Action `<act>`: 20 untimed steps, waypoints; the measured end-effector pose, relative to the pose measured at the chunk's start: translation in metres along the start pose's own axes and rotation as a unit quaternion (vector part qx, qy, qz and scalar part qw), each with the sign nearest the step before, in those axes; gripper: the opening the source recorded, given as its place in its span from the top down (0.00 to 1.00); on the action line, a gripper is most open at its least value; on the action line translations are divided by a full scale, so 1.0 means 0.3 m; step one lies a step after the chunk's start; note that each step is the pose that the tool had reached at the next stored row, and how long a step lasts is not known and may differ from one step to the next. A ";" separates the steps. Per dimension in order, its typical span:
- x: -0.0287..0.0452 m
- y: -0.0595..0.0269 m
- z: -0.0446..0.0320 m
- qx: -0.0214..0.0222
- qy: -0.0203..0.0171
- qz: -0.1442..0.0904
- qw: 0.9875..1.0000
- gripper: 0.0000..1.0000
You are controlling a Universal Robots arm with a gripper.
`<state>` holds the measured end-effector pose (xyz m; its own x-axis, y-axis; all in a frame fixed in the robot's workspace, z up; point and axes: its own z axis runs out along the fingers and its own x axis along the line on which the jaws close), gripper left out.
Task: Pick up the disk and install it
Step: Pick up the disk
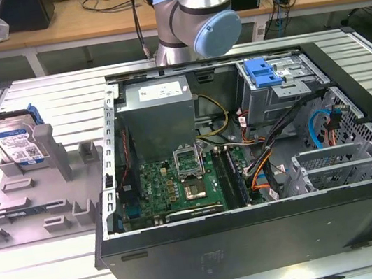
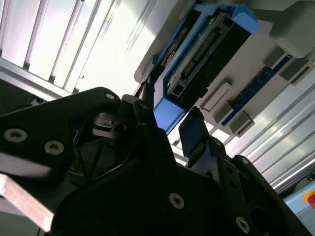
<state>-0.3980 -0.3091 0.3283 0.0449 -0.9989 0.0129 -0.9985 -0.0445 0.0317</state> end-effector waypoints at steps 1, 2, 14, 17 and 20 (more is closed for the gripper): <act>0.001 0.001 0.002 0.000 0.000 -0.001 1.000 0.52; 0.004 0.001 0.004 0.000 0.000 -0.002 1.000 0.52; 0.019 0.001 0.020 0.000 0.000 -0.007 1.000 0.52; 0.019 0.000 0.025 0.000 0.000 -0.008 1.000 0.52; 0.019 0.000 0.031 0.000 0.000 -0.008 1.000 0.52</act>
<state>-0.3980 -0.3148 0.3191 0.0619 -0.9980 0.0129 -0.9976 -0.0614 0.0316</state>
